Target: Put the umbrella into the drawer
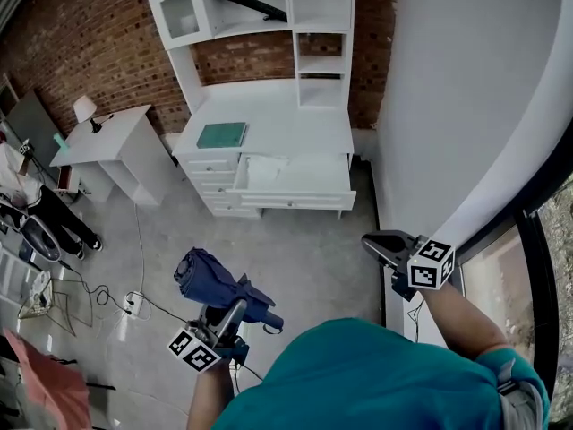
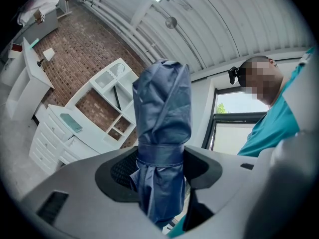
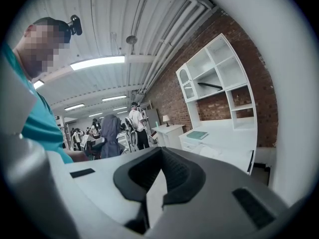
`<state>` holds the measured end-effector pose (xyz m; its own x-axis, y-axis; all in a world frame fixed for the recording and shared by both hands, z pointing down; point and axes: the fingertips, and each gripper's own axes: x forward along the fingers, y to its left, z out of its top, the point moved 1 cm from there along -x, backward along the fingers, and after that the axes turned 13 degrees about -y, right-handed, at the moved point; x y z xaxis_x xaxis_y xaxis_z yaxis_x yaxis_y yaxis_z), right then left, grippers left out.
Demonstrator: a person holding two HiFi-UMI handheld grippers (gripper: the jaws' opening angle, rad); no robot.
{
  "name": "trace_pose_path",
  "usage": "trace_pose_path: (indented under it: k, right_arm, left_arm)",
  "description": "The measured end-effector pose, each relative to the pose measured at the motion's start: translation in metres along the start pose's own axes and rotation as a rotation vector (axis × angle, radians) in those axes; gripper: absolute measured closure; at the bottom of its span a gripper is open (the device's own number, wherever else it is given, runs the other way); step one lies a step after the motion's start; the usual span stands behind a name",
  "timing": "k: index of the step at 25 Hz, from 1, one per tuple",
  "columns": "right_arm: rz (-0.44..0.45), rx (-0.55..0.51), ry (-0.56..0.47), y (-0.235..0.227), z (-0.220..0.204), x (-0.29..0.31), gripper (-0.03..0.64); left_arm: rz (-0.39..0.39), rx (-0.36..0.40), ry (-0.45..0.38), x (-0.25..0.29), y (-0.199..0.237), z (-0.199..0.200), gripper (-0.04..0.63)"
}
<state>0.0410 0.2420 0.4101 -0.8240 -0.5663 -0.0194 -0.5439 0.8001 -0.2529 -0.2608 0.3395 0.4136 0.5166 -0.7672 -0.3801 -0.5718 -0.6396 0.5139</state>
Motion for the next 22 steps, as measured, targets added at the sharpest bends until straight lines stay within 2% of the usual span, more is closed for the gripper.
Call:
trace_pose_path:
  k: [6, 12, 22]
  right_arm:
    - [0.012, -0.013, -0.001, -0.014, 0.003, 0.015, 0.594]
    - [0.038, -0.002, -0.016, -0.049, 0.009, 0.027, 0.594]
    - [0.157, 0.014, -0.001, -0.157, 0.021, 0.055, 0.594]
  left_arm:
    - [0.025, 0.008, 0.012, 0.006, 0.009, -0.001, 0.341]
    - [0.059, 0.035, 0.036, 0.033, 0.017, -0.007, 0.341]
    - [0.111, 0.091, 0.025, 0.139, 0.027, -0.047, 0.341]
